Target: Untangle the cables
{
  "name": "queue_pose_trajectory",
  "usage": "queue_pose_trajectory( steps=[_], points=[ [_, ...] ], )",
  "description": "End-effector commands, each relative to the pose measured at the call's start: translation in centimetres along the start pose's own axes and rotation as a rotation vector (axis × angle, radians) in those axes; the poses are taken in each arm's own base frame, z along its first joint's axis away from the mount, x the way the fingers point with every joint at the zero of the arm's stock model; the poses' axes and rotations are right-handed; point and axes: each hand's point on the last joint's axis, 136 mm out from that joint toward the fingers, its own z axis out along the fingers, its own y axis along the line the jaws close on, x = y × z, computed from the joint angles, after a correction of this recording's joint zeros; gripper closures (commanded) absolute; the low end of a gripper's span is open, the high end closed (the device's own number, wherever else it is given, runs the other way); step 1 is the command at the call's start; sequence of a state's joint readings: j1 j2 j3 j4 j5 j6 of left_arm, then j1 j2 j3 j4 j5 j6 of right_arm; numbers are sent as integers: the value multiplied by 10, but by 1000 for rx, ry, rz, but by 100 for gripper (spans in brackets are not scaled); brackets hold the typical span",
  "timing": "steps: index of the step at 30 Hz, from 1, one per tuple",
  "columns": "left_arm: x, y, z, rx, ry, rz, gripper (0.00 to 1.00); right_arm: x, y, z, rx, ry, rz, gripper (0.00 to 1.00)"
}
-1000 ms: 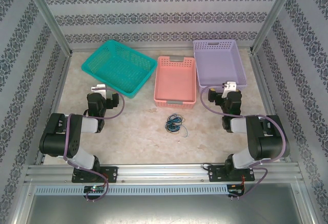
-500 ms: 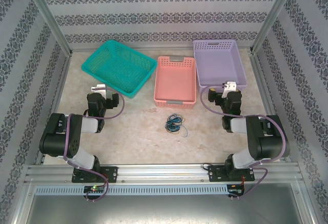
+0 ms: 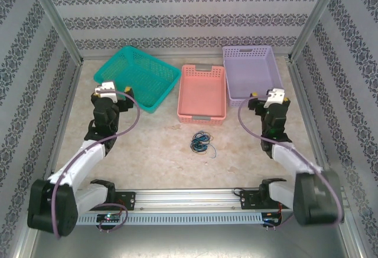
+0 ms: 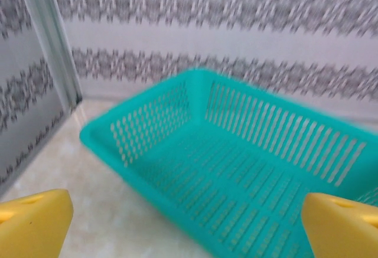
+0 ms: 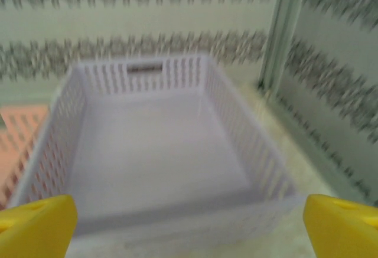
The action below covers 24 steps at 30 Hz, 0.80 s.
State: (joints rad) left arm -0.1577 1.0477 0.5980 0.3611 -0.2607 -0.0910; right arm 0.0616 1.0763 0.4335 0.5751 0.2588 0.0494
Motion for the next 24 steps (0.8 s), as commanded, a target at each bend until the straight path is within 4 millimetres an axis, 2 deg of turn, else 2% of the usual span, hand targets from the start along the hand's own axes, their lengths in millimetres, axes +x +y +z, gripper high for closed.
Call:
queue_pose_trajectory(
  steps=[1, 2, 4, 6, 7, 8, 9, 10, 12, 14, 15, 17, 19, 21, 24],
  points=[
    [-33, 7, -17, -69, 18, 9, 0, -93, -13, -34, 108, -137, 24, 2],
    [-55, 7, -22, -77, -15, 5, 0, -126, -15, -49, 127, -171, 86, 2],
    [-97, 12, -31, -128, -54, -88, 0, -168, -13, -77, 62, -122, 316, 2],
    [-104, 18, -45, -172, 136, -296, 1, -167, -7, -101, -14, 51, 539, 2],
    [-97, 14, -50, -168, 238, -335, 1, -160, 7, -99, -101, 92, 617, 2],
    [-92, -1, -46, -96, 293, -373, 1, -151, 23, -98, -221, 155, 656, 3],
    [-88, -23, -41, 30, 347, -411, 0, -134, 38, -98, -295, 254, 680, 13],
    [-78, -46, -40, 129, 430, -457, 0, -115, 48, -101, -294, 357, 679, 18],
    [-43, -76, -49, 197, 615, -491, 3, -61, 68, -121, -224, 564, 586, 32],
    [4, -105, -73, 223, 786, -386, 17, -24, 113, -145, -357, 680, 506, 46],
    [27, -122, -89, 265, 851, -316, 24, 1, 132, -159, -399, 744, 481, 47],
    [68, -146, -121, 330, 959, -246, 33, 42, 155, -181, -415, 860, 421, 46],
    [103, -162, -147, 375, 1050, -253, 43, 78, 169, -193, -405, 965, 384, 44],
    [129, -171, -164, 402, 1116, -289, 52, 102, 188, -194, -431, 1019, 431, 41],
    [148, -183, -172, 446, 1157, -371, 59, 122, 208, -181, -433, 1028, 537, 41]
  ],
)
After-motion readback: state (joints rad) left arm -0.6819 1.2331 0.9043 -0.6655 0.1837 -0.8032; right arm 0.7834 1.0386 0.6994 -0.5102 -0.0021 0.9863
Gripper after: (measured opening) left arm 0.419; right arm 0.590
